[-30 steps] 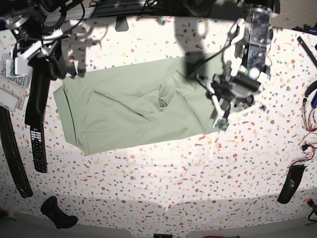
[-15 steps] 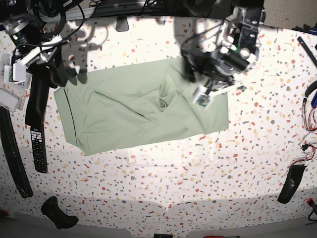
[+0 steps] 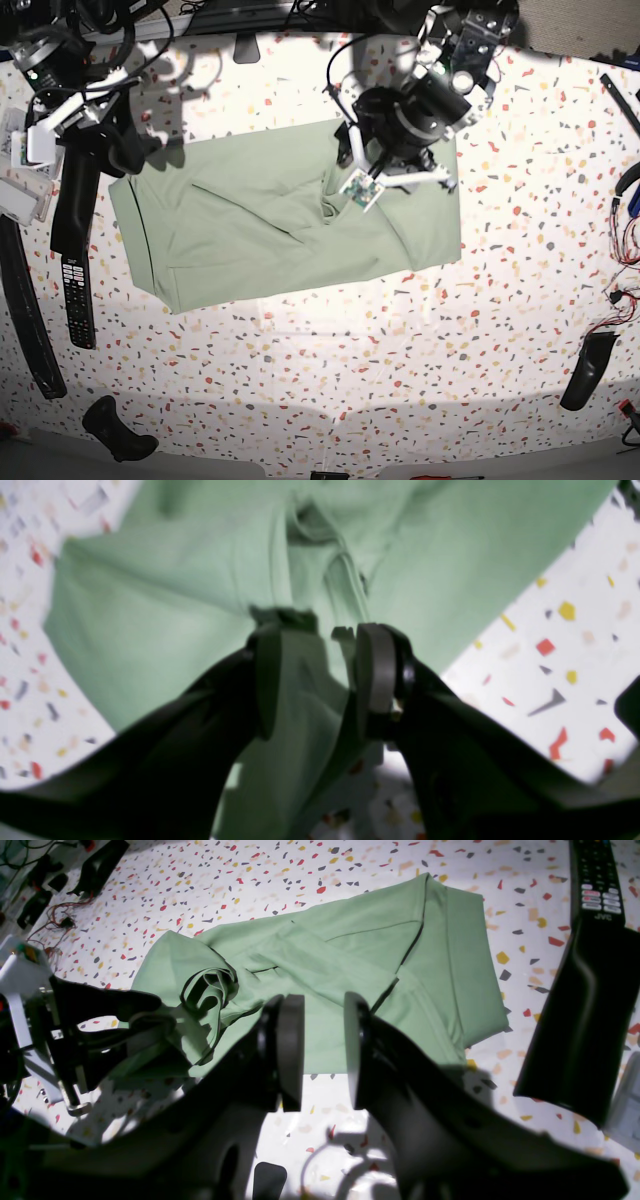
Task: Fold the T-shirt properly
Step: 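Lower the folded end onto the strip middle with the left gripper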
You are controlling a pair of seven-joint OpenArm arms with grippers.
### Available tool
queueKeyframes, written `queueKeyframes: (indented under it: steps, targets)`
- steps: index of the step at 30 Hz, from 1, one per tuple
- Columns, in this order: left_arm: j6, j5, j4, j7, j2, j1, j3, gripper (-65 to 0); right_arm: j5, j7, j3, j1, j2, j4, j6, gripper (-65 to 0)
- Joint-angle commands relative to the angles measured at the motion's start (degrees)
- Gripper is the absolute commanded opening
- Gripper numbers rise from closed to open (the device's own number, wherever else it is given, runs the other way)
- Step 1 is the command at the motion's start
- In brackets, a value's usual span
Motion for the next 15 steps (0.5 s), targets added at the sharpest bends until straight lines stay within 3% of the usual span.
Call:
queueKeyframes:
  steps: [1, 6, 15]
  targets:
    - [0.0, 0.9, 0.9, -1.3, 0.3, -0.8, 0.1, -43.1, 1.7, 1.3, 0.2, 0.0, 0.5, 0.7, 0.5, -52.5]
    - [1.9, 7.8, 0.9, -1.3, 0.3, -3.2, 0.1, -43.0, 1.7, 1.3, 0.2, 0.0, 0.5, 0.7, 0.5, -52.5]
    - [9.9, 8.6, -4.6, -3.7, 0.1, -3.4, 0.0, -43.1, 1.7, 0.4, 0.2, 0.0, 0.5, 0.7, 0.5, -52.5]
